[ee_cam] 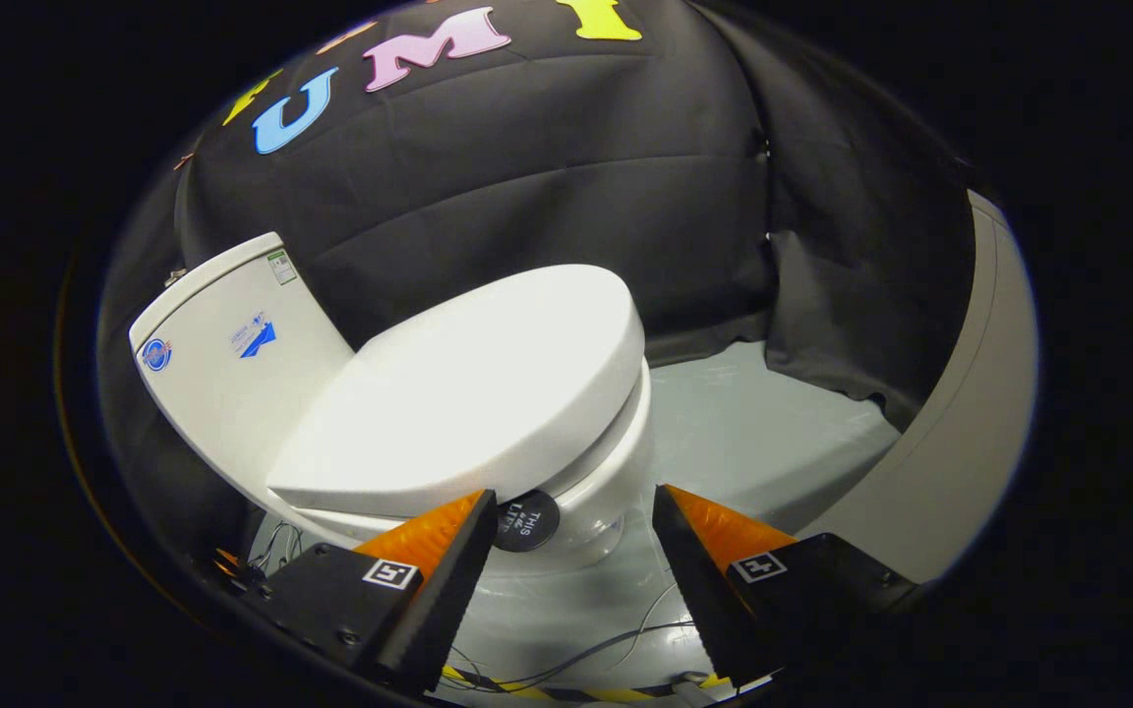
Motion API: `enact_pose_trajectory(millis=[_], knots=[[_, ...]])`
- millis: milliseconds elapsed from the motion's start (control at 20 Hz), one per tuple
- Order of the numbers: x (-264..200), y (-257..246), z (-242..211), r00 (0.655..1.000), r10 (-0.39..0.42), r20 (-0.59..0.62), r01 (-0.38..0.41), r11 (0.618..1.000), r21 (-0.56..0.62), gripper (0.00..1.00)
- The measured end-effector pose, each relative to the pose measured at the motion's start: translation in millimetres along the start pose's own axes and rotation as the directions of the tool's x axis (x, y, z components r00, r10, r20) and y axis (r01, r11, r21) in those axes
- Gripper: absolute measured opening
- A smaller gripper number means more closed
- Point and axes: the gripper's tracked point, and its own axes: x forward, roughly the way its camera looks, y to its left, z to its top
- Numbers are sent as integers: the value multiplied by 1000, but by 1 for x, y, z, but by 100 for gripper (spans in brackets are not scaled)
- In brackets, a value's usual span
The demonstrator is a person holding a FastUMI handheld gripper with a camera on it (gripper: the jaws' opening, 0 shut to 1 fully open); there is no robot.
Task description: Open the toilet lid.
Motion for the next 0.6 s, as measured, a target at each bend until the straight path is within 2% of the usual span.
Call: enact_pose_trajectory(millis=[150,300,400,500,600], knots=[[7,1,-5,999,29,-41,-25,995,101,96],[7,10,-12,992,92,-87,-65,960,273,70],[10,12,-17,986,119,-118,-68,929,365,70],[14,17,-18,983,144,-112,-87,911,403,51],[14,17,-17,980,163,-112,-101,899,426,50]])
